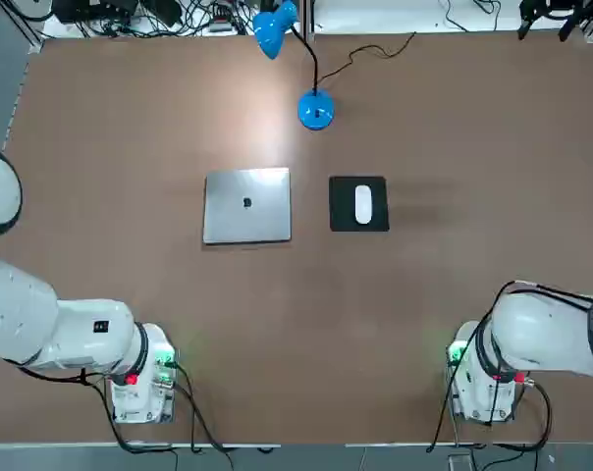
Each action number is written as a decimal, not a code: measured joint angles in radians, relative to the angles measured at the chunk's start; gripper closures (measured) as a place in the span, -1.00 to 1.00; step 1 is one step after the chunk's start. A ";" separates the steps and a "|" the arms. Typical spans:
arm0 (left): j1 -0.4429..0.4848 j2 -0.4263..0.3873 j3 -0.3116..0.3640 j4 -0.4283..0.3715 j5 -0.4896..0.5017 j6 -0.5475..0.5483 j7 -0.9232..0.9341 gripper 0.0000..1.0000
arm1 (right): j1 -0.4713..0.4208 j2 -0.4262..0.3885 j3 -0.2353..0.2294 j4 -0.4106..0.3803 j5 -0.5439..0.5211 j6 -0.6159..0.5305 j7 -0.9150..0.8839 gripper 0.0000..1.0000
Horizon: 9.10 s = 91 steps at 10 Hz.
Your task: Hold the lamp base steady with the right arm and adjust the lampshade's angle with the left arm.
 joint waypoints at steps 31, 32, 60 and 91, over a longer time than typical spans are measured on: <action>-0.141 0.608 -0.532 0.282 -0.166 0.630 1.129 -0.98 | 0.499 1.272 0.175 0.512 -0.188 1.417 -0.021 -0.49; -0.148 0.635 -0.532 0.302 -0.183 0.630 1.142 -0.98 | 0.502 1.279 0.175 0.512 -0.188 1.437 -0.021 -0.37; -0.182 0.844 -0.534 0.382 -0.399 0.738 1.328 -0.99 | 0.520 1.320 0.148 0.518 -0.189 1.500 -0.019 0.70; -0.172 0.850 -0.522 0.388 -0.462 0.688 0.522 -0.15 | 0.525 1.320 0.142 0.516 -0.190 1.510 -0.020 0.70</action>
